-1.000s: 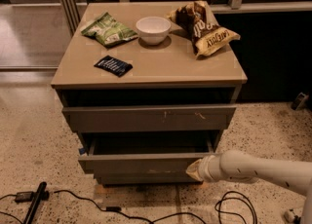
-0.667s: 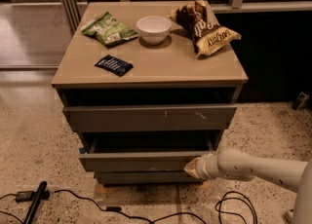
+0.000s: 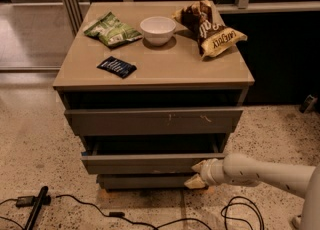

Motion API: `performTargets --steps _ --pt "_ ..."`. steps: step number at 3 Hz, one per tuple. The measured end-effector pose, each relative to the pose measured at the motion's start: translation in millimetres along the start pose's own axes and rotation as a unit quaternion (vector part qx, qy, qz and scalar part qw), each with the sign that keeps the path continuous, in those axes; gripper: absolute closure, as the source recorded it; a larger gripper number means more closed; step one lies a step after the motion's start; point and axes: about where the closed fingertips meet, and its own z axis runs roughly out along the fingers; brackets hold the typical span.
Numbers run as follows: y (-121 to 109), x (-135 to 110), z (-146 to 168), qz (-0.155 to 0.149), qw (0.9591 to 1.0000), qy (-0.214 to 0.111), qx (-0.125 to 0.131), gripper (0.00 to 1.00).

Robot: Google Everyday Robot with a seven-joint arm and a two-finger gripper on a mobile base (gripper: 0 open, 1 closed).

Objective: Close middle drawer

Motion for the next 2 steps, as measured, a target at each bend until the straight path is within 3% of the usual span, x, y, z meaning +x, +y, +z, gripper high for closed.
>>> performTargets --steps 1,2 --pt "0.0 0.0 0.0 0.000 1.0000 0.000 0.000 0.00" --pt "0.1 0.0 0.1 0.000 1.0000 0.000 0.000 0.00"
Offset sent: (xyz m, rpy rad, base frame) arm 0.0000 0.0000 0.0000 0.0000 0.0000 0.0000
